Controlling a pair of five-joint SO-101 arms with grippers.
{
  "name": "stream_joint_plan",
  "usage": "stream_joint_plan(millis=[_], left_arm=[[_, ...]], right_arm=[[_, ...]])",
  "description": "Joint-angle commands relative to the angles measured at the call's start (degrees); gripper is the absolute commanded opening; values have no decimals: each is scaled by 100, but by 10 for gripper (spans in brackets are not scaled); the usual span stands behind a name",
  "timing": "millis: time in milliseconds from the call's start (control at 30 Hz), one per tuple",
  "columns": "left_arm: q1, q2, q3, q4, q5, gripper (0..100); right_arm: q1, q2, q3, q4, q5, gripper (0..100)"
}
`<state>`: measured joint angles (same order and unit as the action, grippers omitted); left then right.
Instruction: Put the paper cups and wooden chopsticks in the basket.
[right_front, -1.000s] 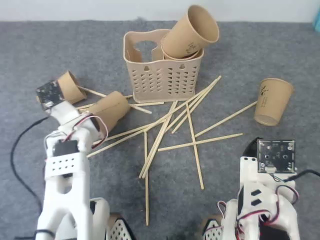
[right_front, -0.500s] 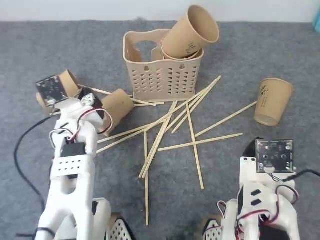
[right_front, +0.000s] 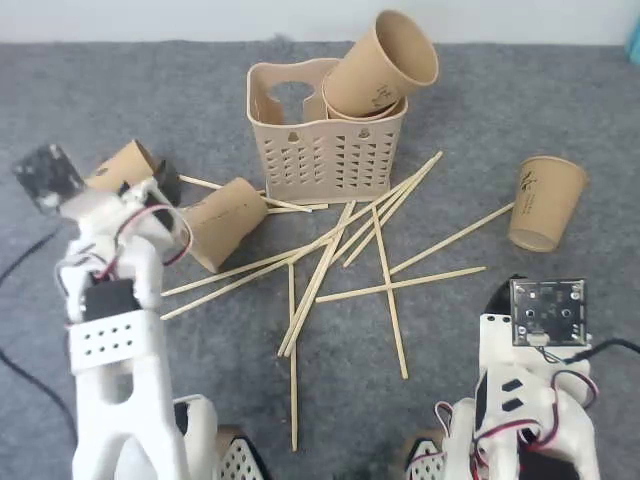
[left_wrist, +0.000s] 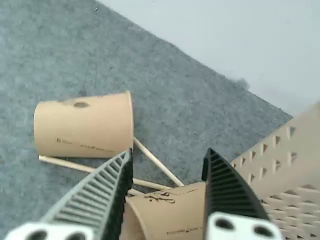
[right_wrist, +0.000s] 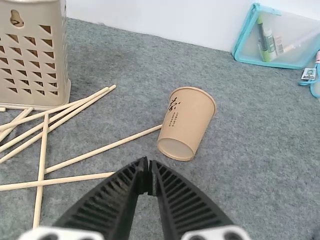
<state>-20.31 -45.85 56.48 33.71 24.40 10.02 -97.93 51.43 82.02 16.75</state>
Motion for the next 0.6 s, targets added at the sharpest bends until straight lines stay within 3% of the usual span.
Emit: stream_joint_plan(millis=[0, 233, 400, 567], left_arm=[[70, 958, -1780, 1108, -519, 173], [62, 2945, -4479, 2804, -1266, 156], [62, 4290, -5851, 3516, -1943, 156], [-149, 5266, -6712, 3815, -2040, 156]], right_arm=[[13, 4, 35, 13, 35, 7], [48, 4, 44, 84, 70, 7], [48, 4, 44, 84, 70, 7], [40, 4, 176, 31, 70, 7]])
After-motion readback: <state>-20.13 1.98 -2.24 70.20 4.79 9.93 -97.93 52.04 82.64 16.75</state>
